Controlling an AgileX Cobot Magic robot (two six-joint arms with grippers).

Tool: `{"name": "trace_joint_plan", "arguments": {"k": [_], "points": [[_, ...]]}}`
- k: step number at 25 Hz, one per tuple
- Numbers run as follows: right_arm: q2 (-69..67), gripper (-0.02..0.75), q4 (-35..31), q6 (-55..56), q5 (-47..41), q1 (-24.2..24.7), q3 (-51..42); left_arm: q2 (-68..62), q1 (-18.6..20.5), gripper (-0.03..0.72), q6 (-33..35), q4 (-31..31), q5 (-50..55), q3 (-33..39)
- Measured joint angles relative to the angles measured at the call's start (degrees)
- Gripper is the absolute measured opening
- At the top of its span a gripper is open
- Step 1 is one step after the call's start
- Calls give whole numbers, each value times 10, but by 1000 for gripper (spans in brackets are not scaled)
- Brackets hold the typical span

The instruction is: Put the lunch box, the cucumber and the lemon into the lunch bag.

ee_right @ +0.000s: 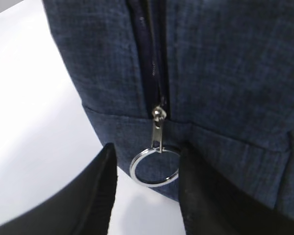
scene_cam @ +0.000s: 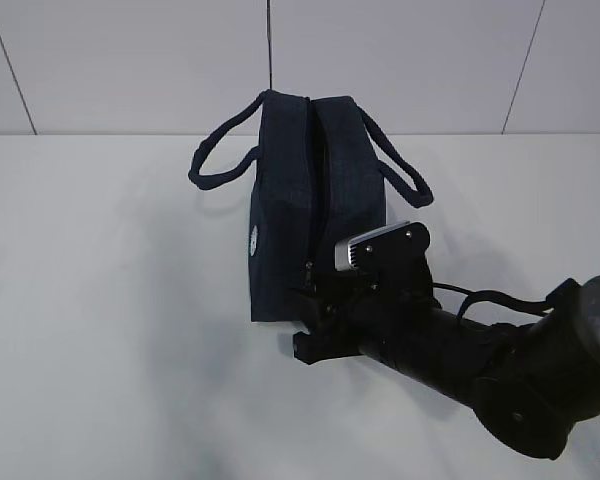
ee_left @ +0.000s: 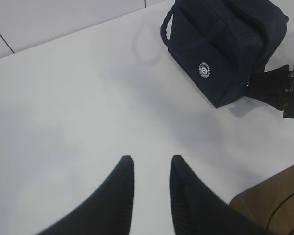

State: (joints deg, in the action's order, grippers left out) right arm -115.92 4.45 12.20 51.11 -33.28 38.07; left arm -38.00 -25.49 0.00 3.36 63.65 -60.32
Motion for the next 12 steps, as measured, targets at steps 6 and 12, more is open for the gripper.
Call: {"name": "trace_joint_plan", "arguments": {"k": [6, 12], "points": [[0, 290, 1, 0, 0, 0, 0, 0, 0, 181, 0, 0, 0, 0], [0, 268, 1, 1, 0, 0, 0, 0, 0, 181, 0, 0, 0, 0]]}}
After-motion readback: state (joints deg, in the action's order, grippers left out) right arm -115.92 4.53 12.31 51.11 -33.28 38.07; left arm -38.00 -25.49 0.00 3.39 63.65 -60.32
